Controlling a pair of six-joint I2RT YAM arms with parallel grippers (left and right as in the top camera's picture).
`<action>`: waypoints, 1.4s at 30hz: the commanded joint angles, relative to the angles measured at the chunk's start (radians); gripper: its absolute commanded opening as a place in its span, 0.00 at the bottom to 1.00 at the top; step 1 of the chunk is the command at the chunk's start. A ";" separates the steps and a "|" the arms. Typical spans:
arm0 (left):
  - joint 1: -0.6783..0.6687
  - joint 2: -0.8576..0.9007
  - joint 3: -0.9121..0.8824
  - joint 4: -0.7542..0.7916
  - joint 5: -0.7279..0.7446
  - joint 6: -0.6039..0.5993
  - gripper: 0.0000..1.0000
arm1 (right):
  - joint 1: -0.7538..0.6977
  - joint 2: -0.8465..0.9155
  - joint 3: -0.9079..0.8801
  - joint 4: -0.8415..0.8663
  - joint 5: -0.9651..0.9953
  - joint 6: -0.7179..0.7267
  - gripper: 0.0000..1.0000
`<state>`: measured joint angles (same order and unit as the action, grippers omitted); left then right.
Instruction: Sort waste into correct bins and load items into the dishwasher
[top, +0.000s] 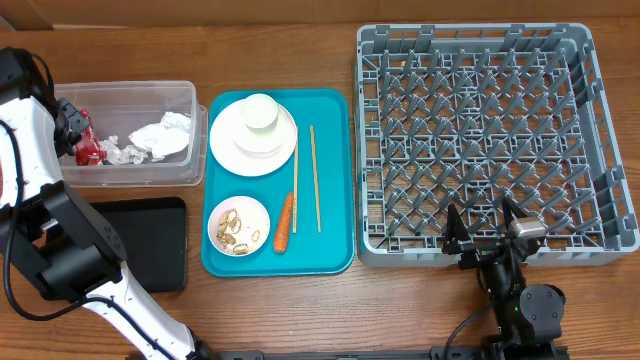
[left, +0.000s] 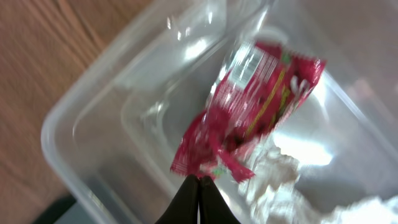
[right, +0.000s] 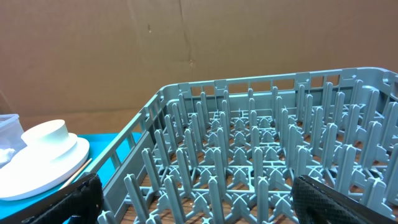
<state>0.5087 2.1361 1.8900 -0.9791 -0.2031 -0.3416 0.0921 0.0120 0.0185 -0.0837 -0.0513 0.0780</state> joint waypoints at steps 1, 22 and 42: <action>-0.004 -0.033 0.063 -0.062 0.050 0.004 0.04 | -0.004 -0.009 -0.010 0.003 0.005 0.001 1.00; -0.217 -0.227 0.134 -0.606 0.635 0.125 0.04 | -0.004 -0.009 -0.010 0.003 0.005 0.001 1.00; -0.560 -0.531 -0.026 -0.710 0.356 -0.097 0.04 | -0.004 -0.009 -0.010 0.003 0.005 0.001 1.00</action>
<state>0.0227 1.6512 1.9182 -1.6871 0.2497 -0.3332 0.0921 0.0116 0.0185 -0.0841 -0.0517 0.0780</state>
